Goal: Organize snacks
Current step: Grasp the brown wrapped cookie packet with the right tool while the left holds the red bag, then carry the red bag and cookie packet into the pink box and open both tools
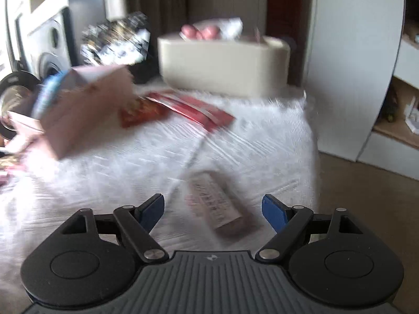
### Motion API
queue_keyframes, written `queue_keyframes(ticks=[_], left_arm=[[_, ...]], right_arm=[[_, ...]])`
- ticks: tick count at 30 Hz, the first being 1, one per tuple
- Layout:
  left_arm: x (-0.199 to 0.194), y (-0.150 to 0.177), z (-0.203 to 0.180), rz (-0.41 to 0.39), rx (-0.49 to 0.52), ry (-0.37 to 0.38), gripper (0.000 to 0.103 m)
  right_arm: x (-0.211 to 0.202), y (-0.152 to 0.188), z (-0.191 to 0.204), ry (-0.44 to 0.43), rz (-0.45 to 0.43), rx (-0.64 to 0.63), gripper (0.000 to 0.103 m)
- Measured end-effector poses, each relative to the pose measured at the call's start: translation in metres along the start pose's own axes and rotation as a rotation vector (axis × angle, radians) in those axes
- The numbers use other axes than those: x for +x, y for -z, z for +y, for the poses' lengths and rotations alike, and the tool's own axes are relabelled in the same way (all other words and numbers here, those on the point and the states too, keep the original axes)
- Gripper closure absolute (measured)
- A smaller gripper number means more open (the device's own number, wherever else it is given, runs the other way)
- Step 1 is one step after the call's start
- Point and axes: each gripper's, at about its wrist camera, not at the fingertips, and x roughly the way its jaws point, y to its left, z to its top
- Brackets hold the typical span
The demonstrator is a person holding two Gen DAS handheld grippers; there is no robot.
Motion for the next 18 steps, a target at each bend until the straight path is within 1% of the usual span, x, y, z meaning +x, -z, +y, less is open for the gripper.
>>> queue_keyframes(ticks=[1, 2, 4, 5, 8, 10, 13, 16, 18], left_arm=[[-0.004, 0.004, 0.005, 0.001, -0.02, -0.012, 0.023], [-0.007, 0.008, 0.011, 0.001, -0.042, -0.025, 0.023], [-0.011, 0.015, 0.023, 0.0, -0.088, -0.049, 0.023], [-0.011, 0.019, 0.029, 0.0, -0.114, -0.055, 0.023], [-0.013, 0.027, 0.042, 0.001, -0.165, -0.053, 0.023], [-0.017, 0.031, 0.045, -0.007, -0.178, -0.05, 0.023], [-0.027, 0.037, 0.049, -0.031, -0.189, -0.047, 0.023], [-0.04, 0.044, 0.054, -0.043, -0.195, -0.053, 0.023], [-0.047, 0.049, 0.056, -0.041, -0.194, -0.056, 0.023]], right_arm=[[0.003, 0.0, -0.003, -0.009, 0.002, 0.013, 0.021], [0.003, -0.002, -0.004, -0.021, -0.002, 0.022, 0.023], [0.001, -0.003, 0.0, -0.04, 0.007, 0.006, 0.037], [0.0, -0.003, 0.003, -0.034, 0.012, -0.007, 0.051], [-0.004, -0.005, 0.014, -0.004, 0.034, -0.044, 0.06], [-0.008, -0.009, 0.019, -0.008, 0.044, -0.051, 0.063], [-0.028, -0.016, 0.031, -0.018, 0.02, -0.045, 0.063], [-0.052, -0.023, 0.051, -0.071, -0.02, -0.061, 0.063], [-0.068, -0.026, 0.069, -0.129, -0.028, -0.085, 0.063]])
